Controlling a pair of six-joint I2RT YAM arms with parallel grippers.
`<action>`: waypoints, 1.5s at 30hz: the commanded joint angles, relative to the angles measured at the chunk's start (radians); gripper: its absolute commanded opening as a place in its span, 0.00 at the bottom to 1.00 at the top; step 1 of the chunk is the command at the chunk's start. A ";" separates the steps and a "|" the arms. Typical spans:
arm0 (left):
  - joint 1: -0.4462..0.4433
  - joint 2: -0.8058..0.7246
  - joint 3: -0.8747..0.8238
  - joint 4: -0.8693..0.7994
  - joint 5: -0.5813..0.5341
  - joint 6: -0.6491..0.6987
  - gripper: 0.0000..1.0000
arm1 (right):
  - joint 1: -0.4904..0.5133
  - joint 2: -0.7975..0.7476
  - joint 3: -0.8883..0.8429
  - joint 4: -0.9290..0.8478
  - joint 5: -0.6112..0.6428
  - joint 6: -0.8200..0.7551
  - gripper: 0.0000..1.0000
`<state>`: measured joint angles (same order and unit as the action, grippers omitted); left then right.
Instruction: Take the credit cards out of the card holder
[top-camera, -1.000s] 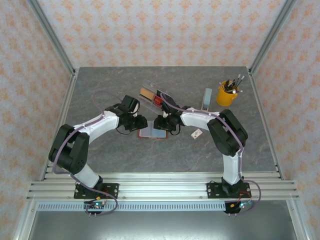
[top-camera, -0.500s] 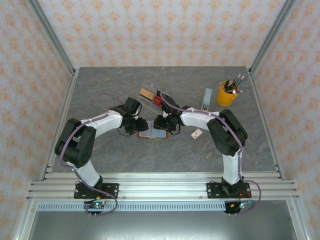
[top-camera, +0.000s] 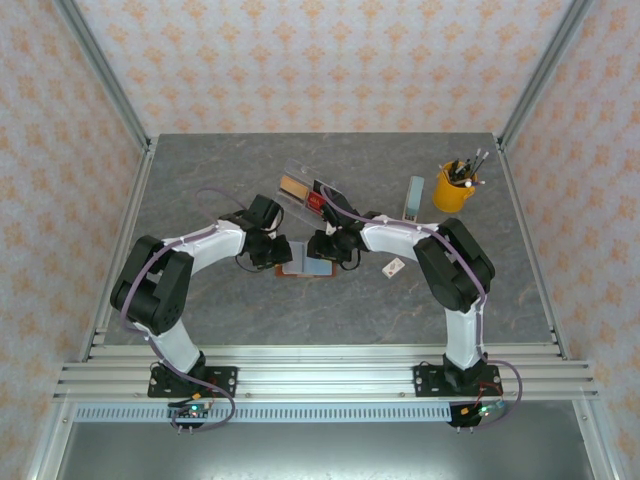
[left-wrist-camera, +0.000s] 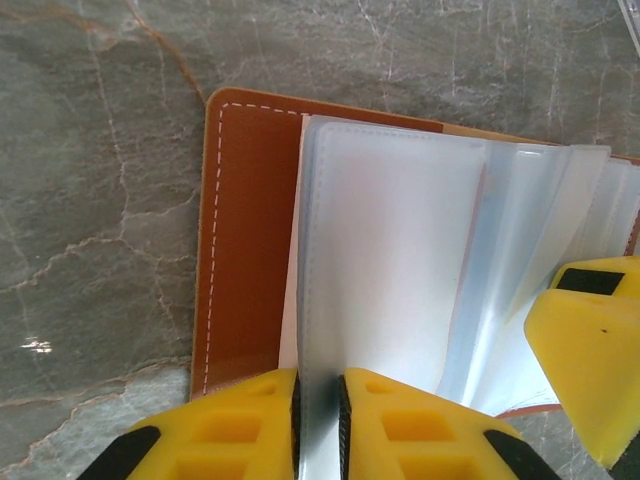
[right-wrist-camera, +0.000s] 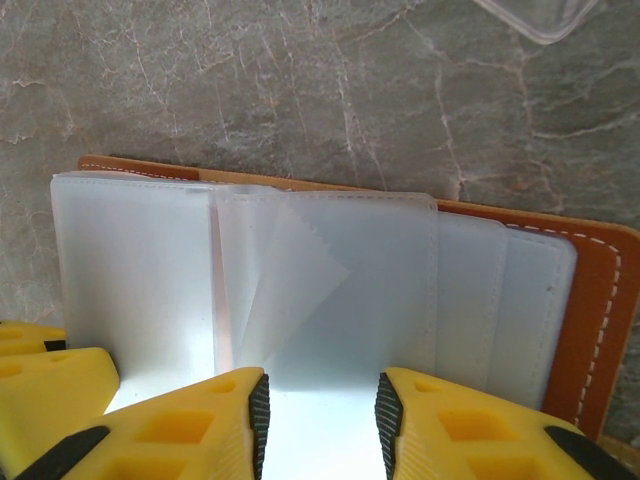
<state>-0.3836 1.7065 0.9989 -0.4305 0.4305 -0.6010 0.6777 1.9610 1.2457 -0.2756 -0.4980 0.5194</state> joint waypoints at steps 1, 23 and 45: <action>0.005 -0.026 0.016 0.042 0.049 0.010 0.19 | 0.000 0.047 -0.003 -0.057 0.012 -0.017 0.37; -0.018 -0.079 -0.016 0.142 0.223 -0.003 0.28 | -0.013 -0.140 -0.114 0.086 0.059 0.054 0.42; -0.058 -0.001 0.009 0.182 0.223 -0.027 0.31 | -0.092 -0.202 -0.269 0.422 -0.129 0.252 0.54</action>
<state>-0.4389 1.6936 0.9867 -0.2428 0.6727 -0.6312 0.5945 1.7550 0.9844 0.0647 -0.5747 0.7361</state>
